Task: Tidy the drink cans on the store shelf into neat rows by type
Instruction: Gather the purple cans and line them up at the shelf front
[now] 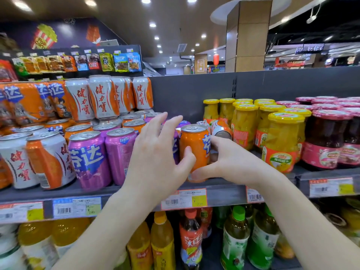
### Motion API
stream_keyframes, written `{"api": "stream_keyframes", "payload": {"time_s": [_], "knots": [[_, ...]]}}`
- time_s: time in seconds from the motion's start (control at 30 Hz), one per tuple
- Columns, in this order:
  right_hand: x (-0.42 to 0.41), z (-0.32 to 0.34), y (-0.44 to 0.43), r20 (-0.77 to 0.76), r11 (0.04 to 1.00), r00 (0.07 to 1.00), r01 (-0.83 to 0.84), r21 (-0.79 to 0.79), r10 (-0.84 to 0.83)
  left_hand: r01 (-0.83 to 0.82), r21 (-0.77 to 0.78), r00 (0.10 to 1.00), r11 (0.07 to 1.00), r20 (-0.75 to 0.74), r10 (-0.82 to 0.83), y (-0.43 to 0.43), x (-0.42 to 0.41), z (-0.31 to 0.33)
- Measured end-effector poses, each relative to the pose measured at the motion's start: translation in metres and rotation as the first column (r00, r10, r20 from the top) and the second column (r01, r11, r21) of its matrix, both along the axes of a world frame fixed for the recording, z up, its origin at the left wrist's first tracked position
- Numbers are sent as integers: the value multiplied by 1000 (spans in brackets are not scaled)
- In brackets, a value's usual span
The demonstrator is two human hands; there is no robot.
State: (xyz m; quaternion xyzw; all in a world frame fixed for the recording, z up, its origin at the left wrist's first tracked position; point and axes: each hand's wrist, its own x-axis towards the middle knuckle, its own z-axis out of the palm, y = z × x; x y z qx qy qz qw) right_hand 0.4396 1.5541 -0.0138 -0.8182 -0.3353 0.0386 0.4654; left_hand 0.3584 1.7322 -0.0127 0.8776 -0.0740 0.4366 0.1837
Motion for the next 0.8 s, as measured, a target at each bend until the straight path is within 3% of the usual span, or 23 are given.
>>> {"api": "stream_keyframes", "payload": {"time_s": [0.23, 0.5, 0.67, 0.8], "knots": [[-1, -4, 8, 37, 998, 998, -46, 50, 44, 34, 259, 993, 965, -119, -3, 17, 3, 23], [-3, 1, 16, 43, 1000, 999, -23, -16, 24, 77, 303, 963, 950, -271, 8, 38, 3, 43], [4, 10, 26, 96, 989, 991, 102, -110, -91, -19, 407, 956, 913, -261, 136, 52, 3, 45], [16, 16, 35, 50, 986, 993, 113, -127, -107, -13, 419, 960, 908, -250, 129, 55, 1, 48]]}}
